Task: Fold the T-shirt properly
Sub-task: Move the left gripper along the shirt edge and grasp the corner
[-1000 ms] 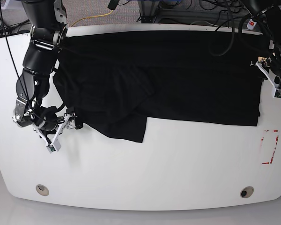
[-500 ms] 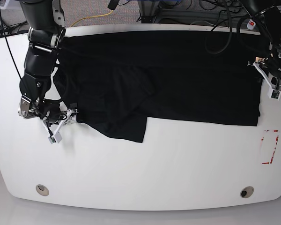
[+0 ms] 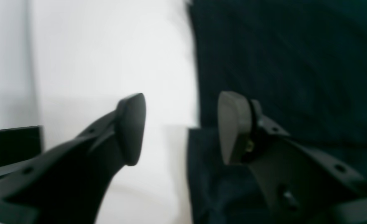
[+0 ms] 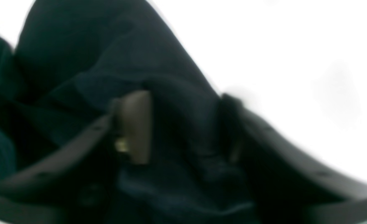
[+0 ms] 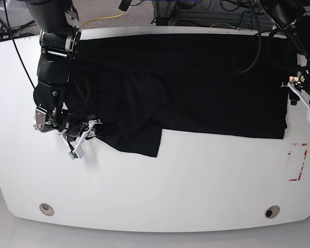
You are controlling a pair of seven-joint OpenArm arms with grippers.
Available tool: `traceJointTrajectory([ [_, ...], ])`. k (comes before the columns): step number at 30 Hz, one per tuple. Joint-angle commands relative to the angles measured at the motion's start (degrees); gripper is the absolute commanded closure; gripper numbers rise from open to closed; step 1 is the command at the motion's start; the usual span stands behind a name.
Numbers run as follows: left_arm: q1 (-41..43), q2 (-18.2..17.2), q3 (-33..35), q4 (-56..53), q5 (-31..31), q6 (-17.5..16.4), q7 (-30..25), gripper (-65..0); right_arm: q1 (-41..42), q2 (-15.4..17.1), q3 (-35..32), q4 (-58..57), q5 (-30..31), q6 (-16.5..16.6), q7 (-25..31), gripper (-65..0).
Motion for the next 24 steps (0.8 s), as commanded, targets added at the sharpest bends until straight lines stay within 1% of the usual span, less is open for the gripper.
traceJointTrajectory([
  [1,-2.5,-0.9,1.3,0.9,2.3,0.1,-0.9,-40.3,1.1,0.4,0.1,0.4,0.0,0.1,0.7,-14.4],
  [2,-3.5,-0.9,2.1,0.8,3.3,0.1,-0.9,-41.5,1.1,0.4,0.1,0.4,0.0,0.1,0.8,-9.4],
  [3,-4.6,-0.9,3.4,0.8,4.4,0.1,-0.9,-43.3,1.1,0.4,0.0,0.4,0.0,0.1,0.8,-2.7],
  [4,-5.4,-0.9,4.3,0.7,5.0,0.1,-0.9,-44.3,1.1,0.4,0.0,0.4,0.0,0.1,0.8,0.0],
  [7,-7.7,-0.9,6.4,-1.4,6.0,0.1,-0.9,-45.4,1.1,0.6,-0.1,0.5,0.0,0.1,0.8,0.0],
  [8,-8.5,-0.9,6.5,-2.5,5.9,0.7,-1.0,-45.6,1.1,0.6,-0.1,0.7,0.0,0.1,0.8,0.0],
  [10,-11.4,-0.9,6.5,-6.4,5.8,4.4,-1.1,-45.7,1.1,0.6,-0.1,0.7,0.0,0.1,0.8,0.0],
  [14,-15.9,-1.0,6.5,-13.3,5.8,7.6,-1.9,-45.7,1.1,0.7,-0.1,0.7,0.0,0.1,0.8,0.0],
  [16,-17.5,-1.1,6.5,-16.6,5.8,8.6,-3.9,-45.7,1.1,0.7,-0.1,0.7,0.0,0.1,0.8,0.0],
  [20,-19.8,-3.4,6.9,-24.8,5.9,10.4,-8.8,-45.7,1.0,0.5,-0.1,0.7,0.2,0.1,0.8,0.0],
  [22,-21.6,-4.1,7.6,-29.6,5.9,10.4,-10.2,-45.7,1.0,0.5,-0.1,0.7,0.2,0.1,0.8,0.0],
  [24,-23.2,-5.3,8.3,-34.9,5.8,10.4,-12.7,-45.7,1.0,0.5,-0.1,0.7,0.3,0.1,0.8,0.0],
])
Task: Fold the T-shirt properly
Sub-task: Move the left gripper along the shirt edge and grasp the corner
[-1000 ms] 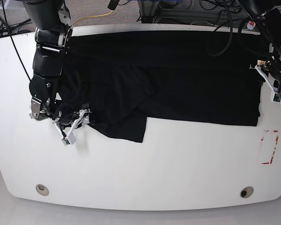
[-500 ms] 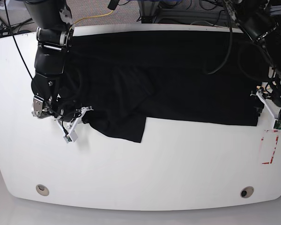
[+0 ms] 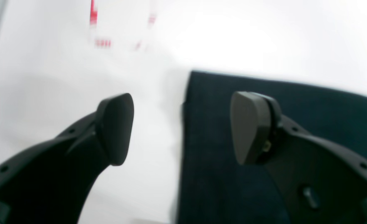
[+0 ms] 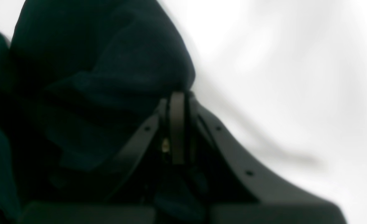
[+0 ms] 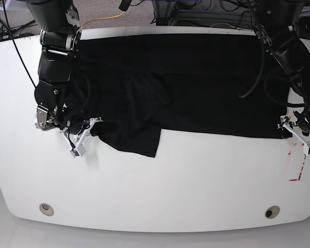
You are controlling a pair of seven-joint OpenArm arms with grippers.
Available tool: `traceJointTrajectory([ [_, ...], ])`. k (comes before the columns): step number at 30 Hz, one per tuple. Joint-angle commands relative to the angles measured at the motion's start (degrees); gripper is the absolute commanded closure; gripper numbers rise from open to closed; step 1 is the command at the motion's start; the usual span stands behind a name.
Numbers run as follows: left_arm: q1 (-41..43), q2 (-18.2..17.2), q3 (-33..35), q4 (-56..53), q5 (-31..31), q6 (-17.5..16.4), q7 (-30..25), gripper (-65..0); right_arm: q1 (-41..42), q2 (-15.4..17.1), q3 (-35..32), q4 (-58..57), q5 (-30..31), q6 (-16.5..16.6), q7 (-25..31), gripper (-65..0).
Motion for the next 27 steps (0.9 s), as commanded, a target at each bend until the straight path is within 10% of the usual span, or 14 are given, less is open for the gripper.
traceJointTrajectory([
  [1,-2.6,-2.4,0.9,-5.3,-1.1,-0.1,-4.3,-45.7,1.4,0.6,0.1,0.8,0.6,0.1,0.4,0.0],
  [18,-7.6,-5.0,4.5,-25.8,-1.4,-2.0,-15.0,-44.7,1.4,0.6,0.2,0.8,0.6,0.1,0.4,0.0],
  [27,-7.6,-5.2,4.6,-25.8,-1.2,-2.7,-15.1,-4.3,1.4,0.7,0.5,1.4,0.6,0.1,0.4,0.0],
])
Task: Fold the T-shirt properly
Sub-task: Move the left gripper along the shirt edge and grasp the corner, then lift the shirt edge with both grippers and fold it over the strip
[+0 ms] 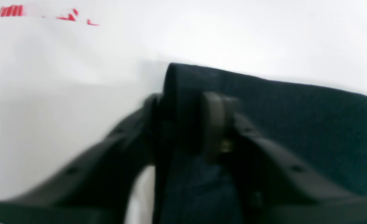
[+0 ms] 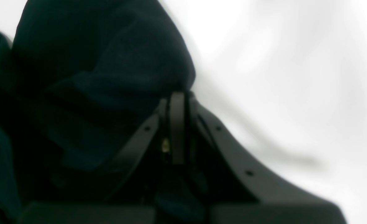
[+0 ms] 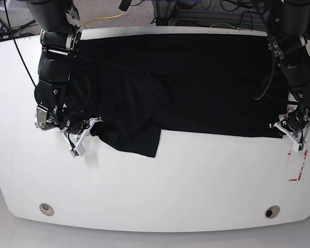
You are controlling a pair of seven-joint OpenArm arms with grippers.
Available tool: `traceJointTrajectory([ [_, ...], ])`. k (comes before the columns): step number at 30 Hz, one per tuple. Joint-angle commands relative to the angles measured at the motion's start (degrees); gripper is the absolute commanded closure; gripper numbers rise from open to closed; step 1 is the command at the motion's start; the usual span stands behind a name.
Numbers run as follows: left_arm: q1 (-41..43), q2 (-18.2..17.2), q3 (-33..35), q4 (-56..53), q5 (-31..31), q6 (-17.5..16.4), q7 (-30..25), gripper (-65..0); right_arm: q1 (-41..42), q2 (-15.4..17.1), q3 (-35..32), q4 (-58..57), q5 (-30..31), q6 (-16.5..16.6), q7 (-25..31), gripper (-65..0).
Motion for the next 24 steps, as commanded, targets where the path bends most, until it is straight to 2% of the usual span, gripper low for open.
traceJointTrajectory([
  [1,-1.3,-1.0,0.1,0.6,-0.1,-0.5,-0.2,-0.6,1.5,0.8,0.1,2.6,0.4,0.1,0.4,0.0],
  [4,-1.3,-1.0,0.0,1.2,-0.1,-0.9,-0.2,0.0,1.5,0.8,0.0,5.6,0.2,0.1,0.0,0.0],
  [10,2.2,-0.7,0.0,12.1,-0.1,-0.9,0.1,0.0,1.5,1.1,0.0,10.7,0.0,0.1,-0.2,0.0],
  [22,9.7,-0.4,-0.3,26.6,-0.5,-0.9,0.3,0.0,-0.3,1.3,0.3,24.9,0.3,0.1,-8.8,0.0],
  [24,11.3,0.8,-0.4,29.3,-0.5,-0.9,0.3,0.0,-1.4,1.3,0.3,28.4,0.4,0.1,-10.4,0.0],
])
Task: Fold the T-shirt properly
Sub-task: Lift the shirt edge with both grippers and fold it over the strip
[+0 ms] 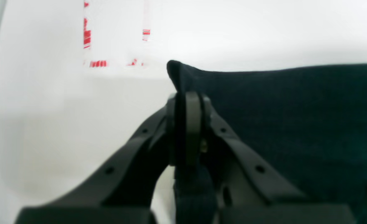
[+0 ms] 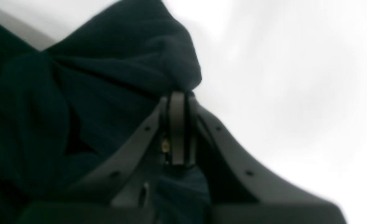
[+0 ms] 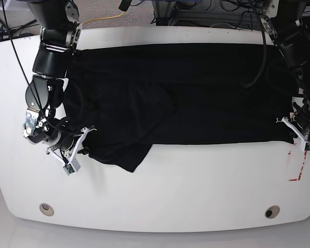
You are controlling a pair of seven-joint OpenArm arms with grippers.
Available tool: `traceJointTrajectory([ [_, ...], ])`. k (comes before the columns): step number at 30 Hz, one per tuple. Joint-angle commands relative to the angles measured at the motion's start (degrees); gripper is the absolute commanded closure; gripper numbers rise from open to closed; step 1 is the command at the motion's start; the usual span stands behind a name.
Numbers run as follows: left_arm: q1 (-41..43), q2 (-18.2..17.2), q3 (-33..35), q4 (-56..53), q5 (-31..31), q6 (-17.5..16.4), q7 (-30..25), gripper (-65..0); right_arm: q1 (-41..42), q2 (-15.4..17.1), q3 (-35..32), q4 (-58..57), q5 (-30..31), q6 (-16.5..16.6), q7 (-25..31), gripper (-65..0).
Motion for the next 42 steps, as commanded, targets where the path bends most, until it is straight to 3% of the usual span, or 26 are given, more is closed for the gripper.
traceJointTrajectory([
  [1,0.1,0.0,-0.4,4.8,-0.3,0.3,-1.3,0.0,0.5,0.9,0.3,5.4,0.2,-0.1,-0.9,0.0],
  [9,8.6,2.6,-2.7,17.6,-0.3,-0.3,-0.7,0.0,-4.4,0.9,1.4,18.9,0.3,-0.1,-6.3,0.0],
  [14,12.7,3.0,-5.8,24.3,-0.2,-7.1,6.0,0.0,-8.5,0.9,5.2,25.4,0.4,-0.1,-9.2,0.0],
  [19,16.2,3.0,-8.9,27.5,-0.2,-7.1,9.8,0.0,-13.0,0.9,6.2,29.3,0.4,-0.1,-9.3,0.0],
  [26,22.3,3.0,-9.6,30.6,-0.2,-7.1,10.2,0.0,-19.7,0.2,9.8,34.5,0.4,-0.1,-14.1,0.0],
  [29,24.8,3.2,-10.0,32.4,-0.2,-7.1,10.2,0.0,-21.6,0.2,11.6,35.3,2.5,-0.1,-16.2,0.0],
  [37,30.2,4.9,-10.3,33.9,0.1,-7.1,10.2,0.0,-29.6,0.5,19.3,35.4,15.7,-0.1,-19.1,0.0],
  [42,32.6,4.9,-10.2,33.9,0.1,-7.1,10.2,0.0,-34.1,0.6,20.1,35.4,18.3,-0.1,-19.2,0.0],
])
